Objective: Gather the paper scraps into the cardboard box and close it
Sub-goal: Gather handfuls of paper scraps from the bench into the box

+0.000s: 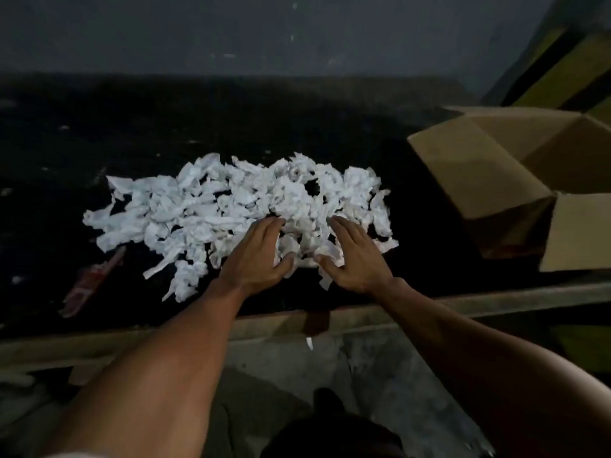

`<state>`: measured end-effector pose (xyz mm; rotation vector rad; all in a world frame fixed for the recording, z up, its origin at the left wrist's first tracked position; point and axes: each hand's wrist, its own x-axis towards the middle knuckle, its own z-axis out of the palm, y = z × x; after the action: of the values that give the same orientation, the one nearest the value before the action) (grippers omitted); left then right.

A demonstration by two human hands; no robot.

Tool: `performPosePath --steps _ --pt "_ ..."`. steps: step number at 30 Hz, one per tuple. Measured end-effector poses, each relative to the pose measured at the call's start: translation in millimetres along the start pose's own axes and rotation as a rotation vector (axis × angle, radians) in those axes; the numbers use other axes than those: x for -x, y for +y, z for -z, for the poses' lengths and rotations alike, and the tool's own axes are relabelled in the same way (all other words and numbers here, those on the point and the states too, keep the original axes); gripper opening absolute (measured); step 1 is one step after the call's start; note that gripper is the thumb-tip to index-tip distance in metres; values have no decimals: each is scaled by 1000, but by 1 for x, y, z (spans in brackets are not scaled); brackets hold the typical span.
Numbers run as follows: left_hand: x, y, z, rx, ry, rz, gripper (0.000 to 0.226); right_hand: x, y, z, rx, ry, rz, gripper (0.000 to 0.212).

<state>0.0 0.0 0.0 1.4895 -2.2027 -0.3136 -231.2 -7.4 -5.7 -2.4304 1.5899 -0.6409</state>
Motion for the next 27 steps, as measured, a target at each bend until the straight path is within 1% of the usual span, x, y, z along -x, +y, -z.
performPosePath --steps 2,5,8,13,17,20,23,25,27 --pt "3 -5 -11 -22 -24 -12 73 3 8 -12 13 -4 26 76" --pt "12 -17 -35 -122 -38 -52 71 11 19 -31 39 5 67 79" --pt "10 -26 -47 -219 -61 -49 73 6 29 -39 46 -44 91 83" --pt "5 -33 -62 -198 -107 -32 71 -7 40 -56 55 -161 116 88" --pt "4 -41 -73 -201 -136 -16 65 -17 47 -67 86 -226 131 88" --pt "1 -44 -78 -220 -135 -5 59 -22 53 -71 97 -249 123 85" --pt "-6 -42 -81 -273 -131 9 54 -22 61 -79 116 -250 124 77" --pt "-11 -41 -82 -305 -130 17 50 -24 63 -82 114 -220 135 69" --pt "-13 -42 -87 -308 -125 38 46 -28 65 -84 84 -142 174 59"
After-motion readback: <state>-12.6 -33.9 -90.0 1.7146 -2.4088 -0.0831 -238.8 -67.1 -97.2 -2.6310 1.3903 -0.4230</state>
